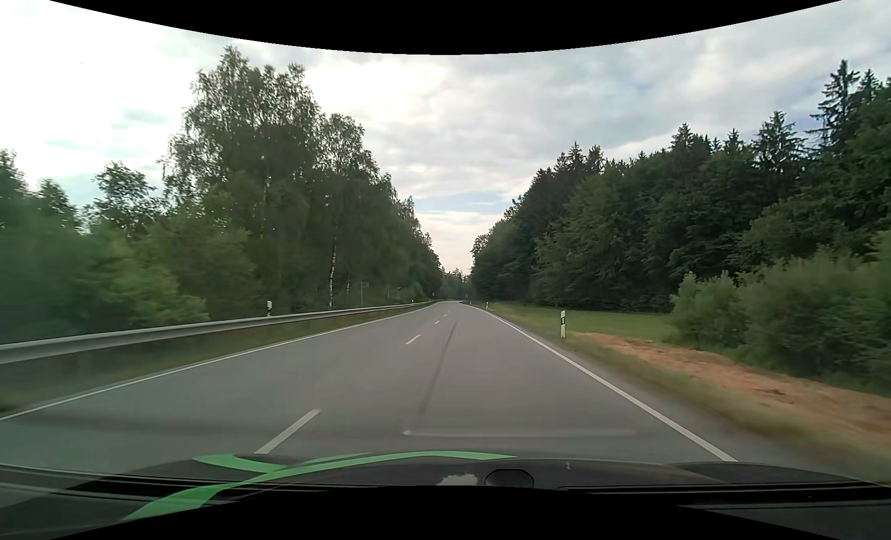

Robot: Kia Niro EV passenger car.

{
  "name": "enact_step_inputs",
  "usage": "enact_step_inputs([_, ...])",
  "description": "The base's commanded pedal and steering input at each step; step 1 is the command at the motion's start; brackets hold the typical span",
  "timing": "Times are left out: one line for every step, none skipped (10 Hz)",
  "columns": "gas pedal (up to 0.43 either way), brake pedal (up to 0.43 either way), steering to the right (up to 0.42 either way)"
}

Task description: Follow the waypoints while adhering to traffic rules and regulations

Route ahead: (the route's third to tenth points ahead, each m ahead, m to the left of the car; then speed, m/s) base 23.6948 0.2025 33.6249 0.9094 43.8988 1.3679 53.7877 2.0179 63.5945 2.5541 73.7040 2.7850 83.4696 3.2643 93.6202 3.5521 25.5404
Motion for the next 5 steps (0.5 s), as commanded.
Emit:
enact_step_inputs([0.248, 0.0, -0.003])
enact_step_inputs([0.24, 0.0, -0.004])
enact_step_inputs([0.24, 0.0, -0.004])
enact_step_inputs([0.24, 0.0, -0.004])
enact_step_inputs([0.248, 0.0, -0.004])
